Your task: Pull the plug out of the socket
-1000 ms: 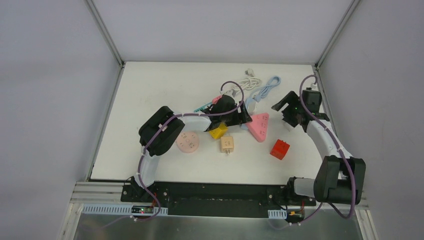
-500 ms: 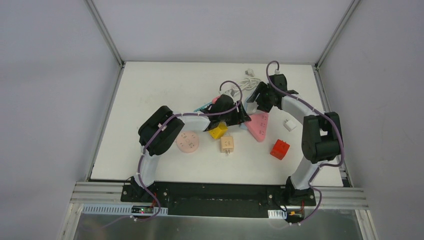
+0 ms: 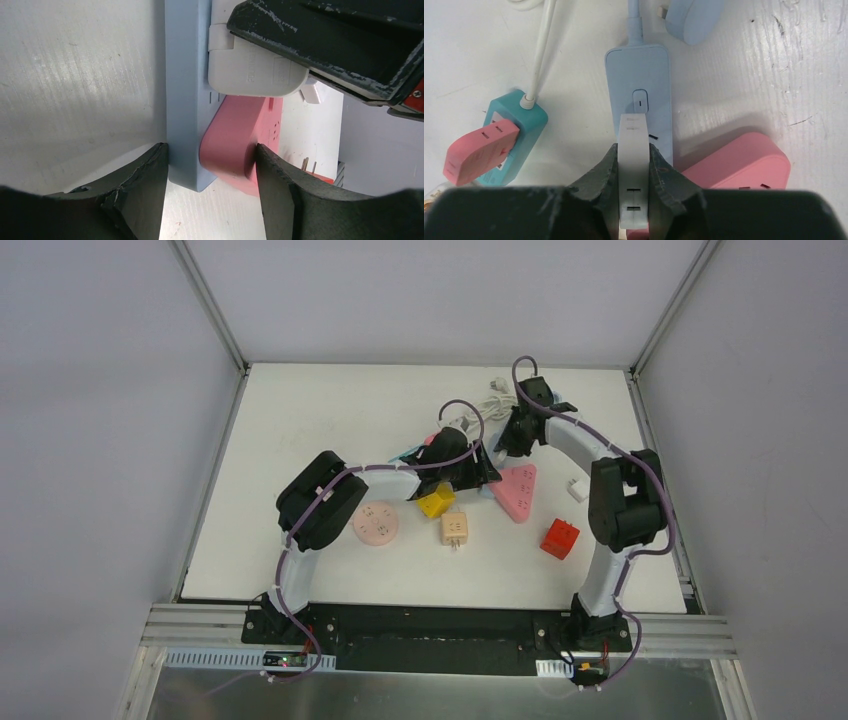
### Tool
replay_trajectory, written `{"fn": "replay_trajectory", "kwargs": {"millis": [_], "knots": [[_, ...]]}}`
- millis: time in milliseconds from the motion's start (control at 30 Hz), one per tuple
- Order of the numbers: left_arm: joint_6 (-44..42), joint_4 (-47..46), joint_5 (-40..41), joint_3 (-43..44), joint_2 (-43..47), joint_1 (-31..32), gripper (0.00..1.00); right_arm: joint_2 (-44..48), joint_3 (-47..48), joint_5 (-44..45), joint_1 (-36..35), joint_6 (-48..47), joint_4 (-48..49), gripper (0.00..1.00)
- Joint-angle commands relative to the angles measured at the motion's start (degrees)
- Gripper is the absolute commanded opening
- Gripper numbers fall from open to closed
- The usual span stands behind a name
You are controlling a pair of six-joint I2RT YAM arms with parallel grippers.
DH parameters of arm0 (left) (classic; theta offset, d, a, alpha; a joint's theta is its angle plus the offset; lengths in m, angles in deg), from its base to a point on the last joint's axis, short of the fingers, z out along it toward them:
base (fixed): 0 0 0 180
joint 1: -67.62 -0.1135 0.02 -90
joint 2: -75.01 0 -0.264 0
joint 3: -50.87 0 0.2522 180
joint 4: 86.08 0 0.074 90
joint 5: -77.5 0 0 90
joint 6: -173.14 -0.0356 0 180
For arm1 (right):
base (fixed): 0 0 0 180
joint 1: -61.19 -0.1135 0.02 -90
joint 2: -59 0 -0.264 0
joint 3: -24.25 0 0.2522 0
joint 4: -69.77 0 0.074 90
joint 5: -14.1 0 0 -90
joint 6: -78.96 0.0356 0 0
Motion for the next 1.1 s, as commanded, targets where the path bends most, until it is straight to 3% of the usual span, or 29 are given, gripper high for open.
{"fn": "replay_trajectory", "kwargs": {"millis": [0, 367, 767, 833, 967, 1067], "knots": [[0.06, 7.64, 3.23, 1.18, 0.0, -0.41, 0.32, -0.16, 6.21, 6.42, -1.46, -1.59, -5.97, 0.0], [-0.23, 9.19, 4.08, 1.82, -0.09, -0.23, 0.24, 1.55, 8.82, -1.77, -1.43, -7.35, -6.27, 0.0], [-0.66, 10.03, 4.08, 2.48, -0.48, -0.14, 0.15, 3.88, -1.72, -20.03, 5.16, 1.11, 6.57, 0.0], [-0.66, 10.15, 4.1, 2.69, -0.6, -0.14, 0.14, 3.75, -1.47, -18.18, 3.45, -1.43, 6.31, 0.0], [-0.83, 11.17, 4.16, 3.32, -0.87, -0.06, 0.12, 1.71, 2.04, -4.38, -1.5, -8.12, -0.35, 0.0], [-1.04, 11.7, 4.23, 3.6, -0.97, -0.03, 0.12, 0.78, 3.45, 0.66, -2.8, -10.33, -2.88, 0.0]]}}
